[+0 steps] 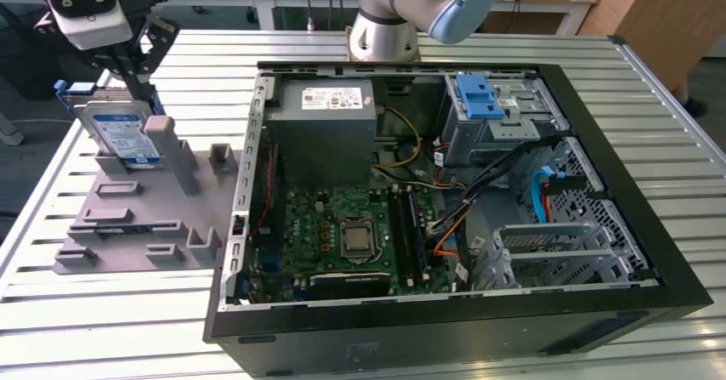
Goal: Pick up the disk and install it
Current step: 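Reach for the disk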
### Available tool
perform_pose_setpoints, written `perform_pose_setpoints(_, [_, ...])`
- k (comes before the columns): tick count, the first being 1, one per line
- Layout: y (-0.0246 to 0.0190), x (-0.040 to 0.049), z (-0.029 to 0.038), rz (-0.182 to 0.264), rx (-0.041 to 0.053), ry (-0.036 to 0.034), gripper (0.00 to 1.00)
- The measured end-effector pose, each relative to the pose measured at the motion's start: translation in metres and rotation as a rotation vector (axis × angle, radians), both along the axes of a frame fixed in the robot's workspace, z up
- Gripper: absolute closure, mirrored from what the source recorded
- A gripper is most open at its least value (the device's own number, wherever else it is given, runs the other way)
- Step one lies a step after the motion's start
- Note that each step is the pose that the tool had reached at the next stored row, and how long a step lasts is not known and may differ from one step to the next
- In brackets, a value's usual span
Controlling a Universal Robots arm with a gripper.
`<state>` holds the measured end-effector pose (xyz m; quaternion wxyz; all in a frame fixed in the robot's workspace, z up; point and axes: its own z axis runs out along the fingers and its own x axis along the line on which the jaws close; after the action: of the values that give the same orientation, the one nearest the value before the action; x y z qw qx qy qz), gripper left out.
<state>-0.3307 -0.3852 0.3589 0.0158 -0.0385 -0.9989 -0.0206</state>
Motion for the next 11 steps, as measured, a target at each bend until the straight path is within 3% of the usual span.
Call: perform_pose_setpoints(11, [0.0000,-0.0019,-0.0015,0.000,0.0000,0.0075,0.89])
